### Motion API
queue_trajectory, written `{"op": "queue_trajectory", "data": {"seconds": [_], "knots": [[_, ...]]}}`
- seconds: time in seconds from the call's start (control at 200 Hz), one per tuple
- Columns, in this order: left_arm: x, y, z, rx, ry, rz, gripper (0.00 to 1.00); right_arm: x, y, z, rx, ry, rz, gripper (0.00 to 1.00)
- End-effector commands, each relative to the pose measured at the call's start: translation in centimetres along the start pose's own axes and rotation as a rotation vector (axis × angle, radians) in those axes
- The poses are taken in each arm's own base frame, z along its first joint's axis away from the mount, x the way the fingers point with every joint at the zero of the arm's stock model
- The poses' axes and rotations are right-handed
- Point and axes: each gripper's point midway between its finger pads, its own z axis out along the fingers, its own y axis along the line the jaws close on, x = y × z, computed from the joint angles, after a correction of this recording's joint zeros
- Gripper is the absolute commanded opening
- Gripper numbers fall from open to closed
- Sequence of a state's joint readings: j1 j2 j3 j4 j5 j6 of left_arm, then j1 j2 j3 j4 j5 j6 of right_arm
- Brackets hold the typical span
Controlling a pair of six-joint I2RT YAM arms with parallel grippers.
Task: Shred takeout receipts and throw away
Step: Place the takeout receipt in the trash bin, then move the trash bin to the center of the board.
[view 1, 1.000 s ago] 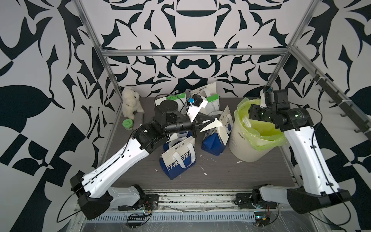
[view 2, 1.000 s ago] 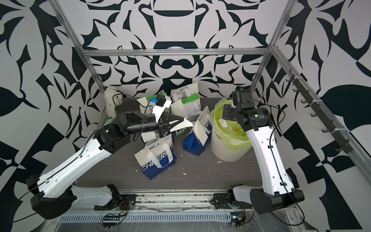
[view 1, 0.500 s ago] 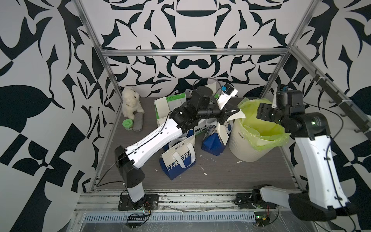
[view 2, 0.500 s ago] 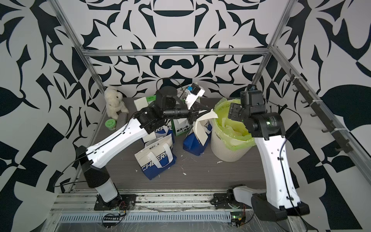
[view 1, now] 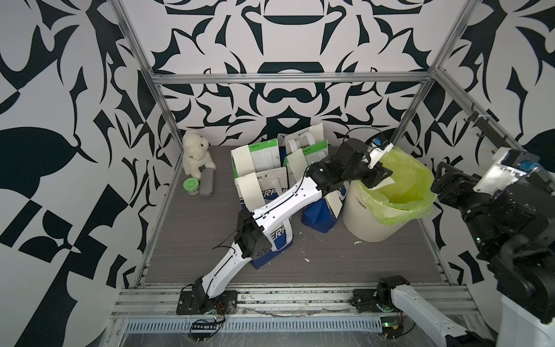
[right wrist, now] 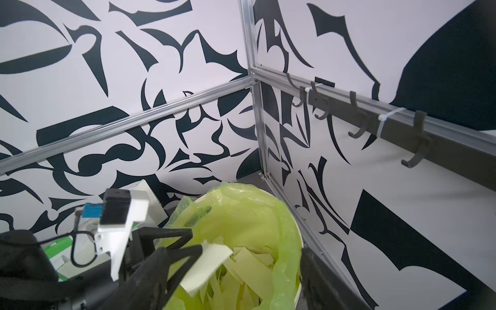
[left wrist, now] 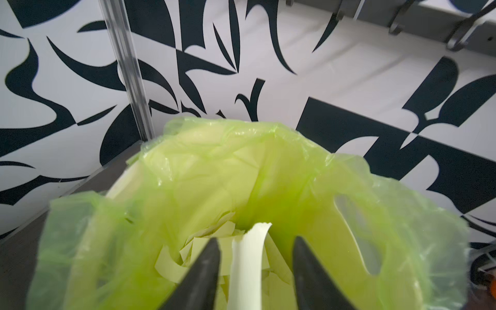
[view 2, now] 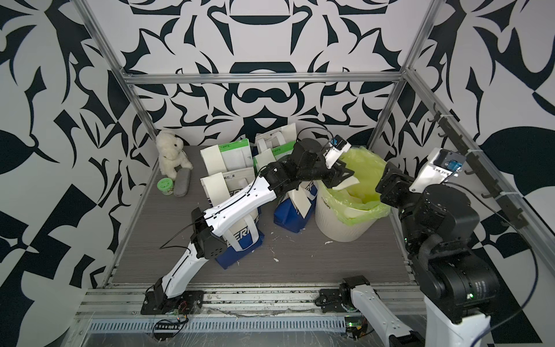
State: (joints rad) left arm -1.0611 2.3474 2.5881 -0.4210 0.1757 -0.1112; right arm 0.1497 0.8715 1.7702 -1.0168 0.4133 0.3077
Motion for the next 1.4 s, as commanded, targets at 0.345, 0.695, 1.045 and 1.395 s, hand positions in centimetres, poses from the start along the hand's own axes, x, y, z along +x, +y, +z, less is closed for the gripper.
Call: {"op": "queue_trajectory", "data": {"seconds": [0.345,0.695,1.045,1.395], "knots": [[-2.4,-0.4,-4.8,-0.103,0.013,0.153,0.9,2.5,5.1,1.5,-0.259,0.096,-0.032,0.76],[1.4,1.3,-17.3,-0.321,0.205,0.239,0.98,7.2,13.3,-0.1,-0.741,0.386,-0.061,0.71],[8.4,4.1,-22.8,-0.433,0.282,-0.009,0.87,13.4,17.0,1.1,-0.862,0.707,0.069,0.5],[9.5,4.8,-22.5,-0.439,0.285,-0.053,0.88,21.6,14.2,3.7,-0.501,0.862,-0.18,0.46]]}}
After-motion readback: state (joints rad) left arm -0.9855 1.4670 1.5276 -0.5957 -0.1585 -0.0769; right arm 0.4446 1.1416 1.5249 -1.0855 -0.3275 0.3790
